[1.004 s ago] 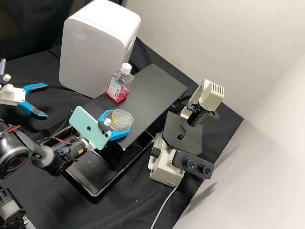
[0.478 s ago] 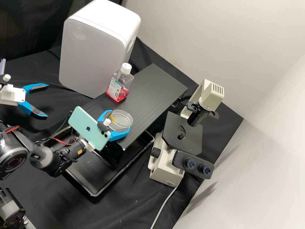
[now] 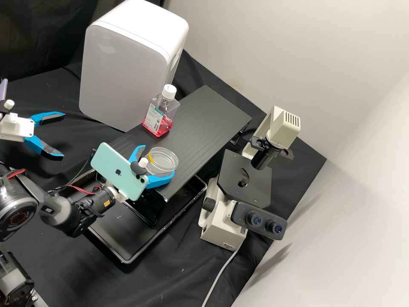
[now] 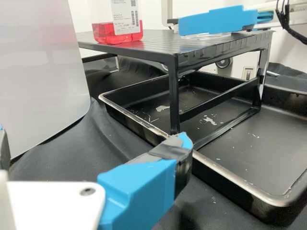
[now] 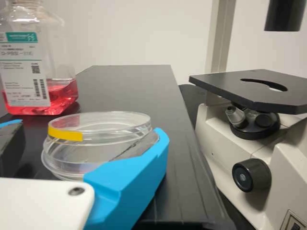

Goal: Place the lid on the petri dish

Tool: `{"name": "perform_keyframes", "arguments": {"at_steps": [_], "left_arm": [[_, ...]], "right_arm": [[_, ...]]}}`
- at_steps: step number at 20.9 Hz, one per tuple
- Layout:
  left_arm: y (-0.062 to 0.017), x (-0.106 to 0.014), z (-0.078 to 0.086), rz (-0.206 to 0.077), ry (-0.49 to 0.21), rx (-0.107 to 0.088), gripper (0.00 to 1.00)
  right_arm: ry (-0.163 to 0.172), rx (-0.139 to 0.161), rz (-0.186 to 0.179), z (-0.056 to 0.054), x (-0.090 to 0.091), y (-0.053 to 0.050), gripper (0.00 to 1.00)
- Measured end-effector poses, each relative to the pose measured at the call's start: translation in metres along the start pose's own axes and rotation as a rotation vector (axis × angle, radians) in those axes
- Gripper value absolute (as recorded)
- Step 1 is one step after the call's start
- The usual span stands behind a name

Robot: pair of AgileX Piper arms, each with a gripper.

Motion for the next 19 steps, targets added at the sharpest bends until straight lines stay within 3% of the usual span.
{"name": "perform_keyframes", "arguments": {"at_steps": [4, 12, 19], "left_arm": [[0.0, 0.0, 0.0, 0.0, 0.0, 0.0, 1.0], [0.0, 0.0, 0.0, 0.0, 0.0, 0.0, 1.0], [0.0, 0.0, 0.0, 0.0, 0.0, 0.0, 1.0]], "right_arm": [[-0.009, -0.004, 0.01, -0.002, -0.003, 0.007, 1.0], [-0.009, 0.026, 0.085, -0.004, -0.004, 0.028, 1.0], [-0.002, 0.033, 0.094, -0.005, -0.002, 0.031, 1.0]]}}
